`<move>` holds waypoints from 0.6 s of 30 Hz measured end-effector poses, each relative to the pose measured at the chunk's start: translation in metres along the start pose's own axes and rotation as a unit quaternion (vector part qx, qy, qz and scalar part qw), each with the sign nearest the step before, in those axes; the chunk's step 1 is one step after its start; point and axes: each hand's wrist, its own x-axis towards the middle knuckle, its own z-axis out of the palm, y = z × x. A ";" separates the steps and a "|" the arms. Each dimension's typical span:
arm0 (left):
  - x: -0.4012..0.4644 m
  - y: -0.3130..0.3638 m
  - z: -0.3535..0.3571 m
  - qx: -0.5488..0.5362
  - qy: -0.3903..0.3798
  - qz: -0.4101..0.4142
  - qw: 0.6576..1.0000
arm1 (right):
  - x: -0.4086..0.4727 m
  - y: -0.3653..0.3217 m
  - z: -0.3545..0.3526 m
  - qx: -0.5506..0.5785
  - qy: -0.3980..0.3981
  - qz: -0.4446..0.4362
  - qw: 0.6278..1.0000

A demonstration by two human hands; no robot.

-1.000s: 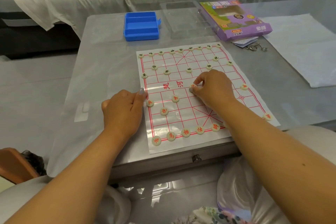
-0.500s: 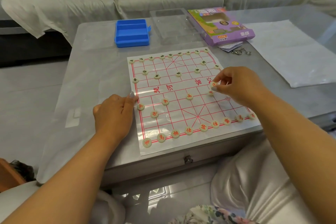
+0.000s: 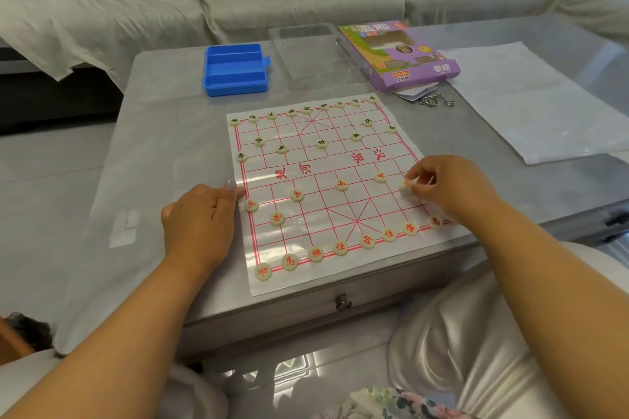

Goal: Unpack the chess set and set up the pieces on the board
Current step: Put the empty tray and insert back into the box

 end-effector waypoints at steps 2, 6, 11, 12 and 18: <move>0.000 0.000 0.000 -0.002 0.000 0.001 1.000 | 0.003 0.009 -0.015 0.011 0.048 0.031 0.998; 0.000 0.000 0.000 -0.005 -0.001 0.004 1.000 | 0.004 0.019 -0.022 0.024 0.047 0.061 0.997; 0.000 0.002 -0.001 -0.006 0.002 -0.001 1.000 | 0.005 0.011 -0.003 0.013 0.013 0.039 0.999; 0.000 0.002 -0.001 -0.008 0.002 -0.003 1.000 | 0.005 0.010 -0.001 0.012 0.010 0.037 0.999; -0.001 0.003 -0.001 -0.016 0.001 -0.007 1.000 | 0.008 0.009 0.006 -0.004 -0.006 0.032 0.999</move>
